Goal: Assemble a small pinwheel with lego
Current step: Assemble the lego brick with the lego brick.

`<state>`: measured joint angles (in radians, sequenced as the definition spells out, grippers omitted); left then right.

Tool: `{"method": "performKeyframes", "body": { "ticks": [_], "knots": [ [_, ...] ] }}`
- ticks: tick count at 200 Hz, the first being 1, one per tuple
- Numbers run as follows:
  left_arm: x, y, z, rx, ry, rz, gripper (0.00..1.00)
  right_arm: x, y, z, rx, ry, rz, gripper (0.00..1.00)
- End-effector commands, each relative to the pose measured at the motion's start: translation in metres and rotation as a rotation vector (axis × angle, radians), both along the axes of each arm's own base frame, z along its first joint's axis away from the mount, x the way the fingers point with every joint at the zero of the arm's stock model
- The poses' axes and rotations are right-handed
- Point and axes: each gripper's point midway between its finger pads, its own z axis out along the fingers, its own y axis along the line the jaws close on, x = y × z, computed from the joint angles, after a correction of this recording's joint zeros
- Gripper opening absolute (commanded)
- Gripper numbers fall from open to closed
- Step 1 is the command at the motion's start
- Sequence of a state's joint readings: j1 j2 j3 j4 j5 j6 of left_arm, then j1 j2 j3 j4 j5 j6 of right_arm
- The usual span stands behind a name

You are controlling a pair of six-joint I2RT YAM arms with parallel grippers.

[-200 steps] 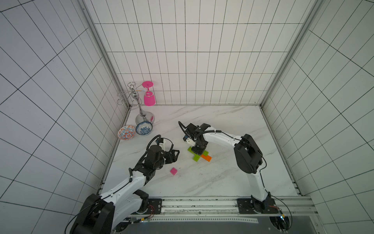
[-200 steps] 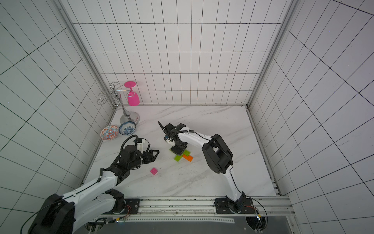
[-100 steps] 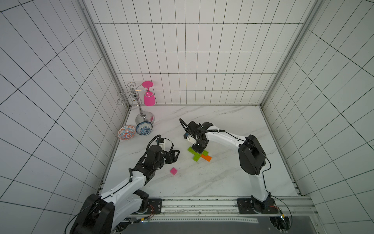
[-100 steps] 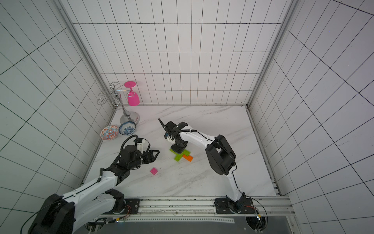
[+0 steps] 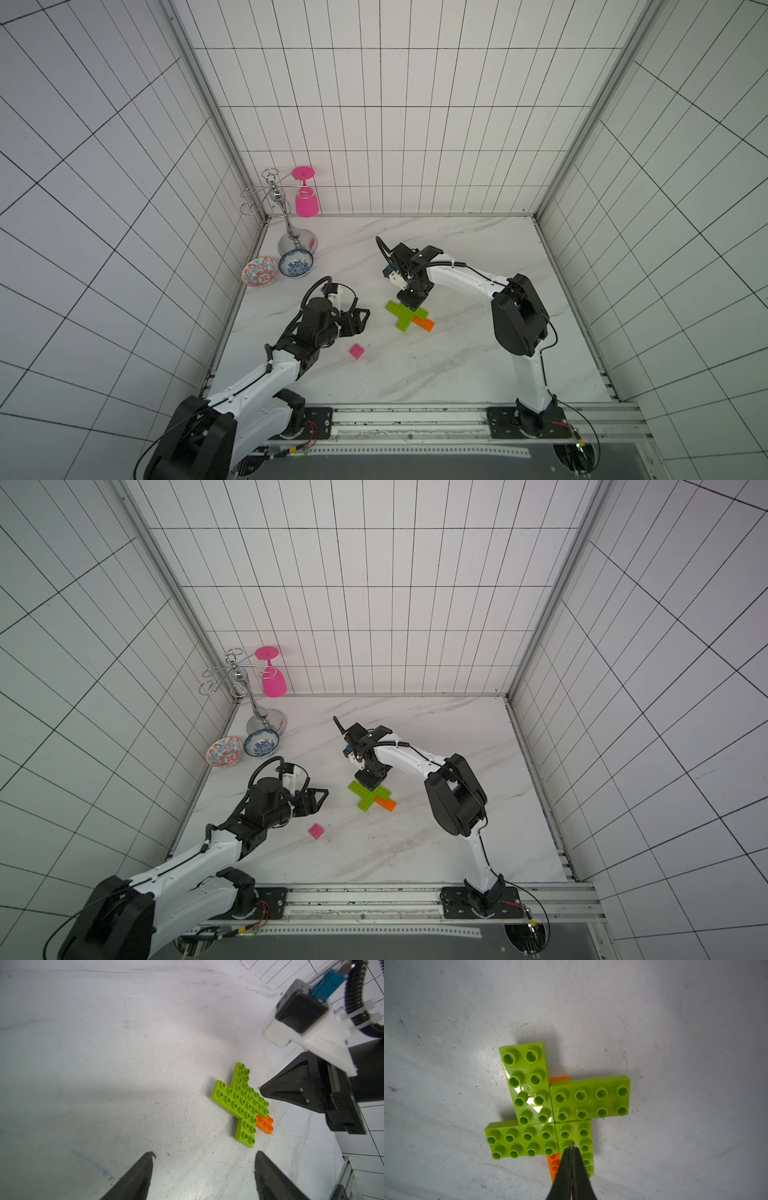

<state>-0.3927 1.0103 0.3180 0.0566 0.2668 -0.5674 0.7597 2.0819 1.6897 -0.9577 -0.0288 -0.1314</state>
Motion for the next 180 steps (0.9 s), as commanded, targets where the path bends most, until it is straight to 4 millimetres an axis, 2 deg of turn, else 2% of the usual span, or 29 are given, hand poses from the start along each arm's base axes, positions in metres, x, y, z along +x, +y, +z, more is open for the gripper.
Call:
{"method": "performKeyframes", "body": {
  "ticks": [1,58,125,166,180],
  "knots": [
    [0.005,-0.004,0.012,-0.013,-0.043,-0.012,0.78,-0.003,-0.001,-0.008,-0.011,0.036,-0.015,0.07],
    [0.005,-0.004,0.011,-0.011,-0.043,-0.009,0.78,-0.010,-0.004,-0.025,-0.035,0.081,-0.017,0.07],
    [0.006,-0.003,0.009,-0.005,-0.039,-0.006,0.78,-0.030,-0.018,-0.056,-0.093,0.148,-0.024,0.07],
    [0.005,-0.003,0.010,-0.008,-0.041,-0.005,0.78,-0.030,-0.017,-0.059,-0.100,0.152,-0.024,0.07],
    [0.006,-0.003,0.012,-0.007,-0.043,-0.005,0.78,-0.027,-0.016,-0.053,-0.097,0.134,-0.029,0.07]
  ]
}}
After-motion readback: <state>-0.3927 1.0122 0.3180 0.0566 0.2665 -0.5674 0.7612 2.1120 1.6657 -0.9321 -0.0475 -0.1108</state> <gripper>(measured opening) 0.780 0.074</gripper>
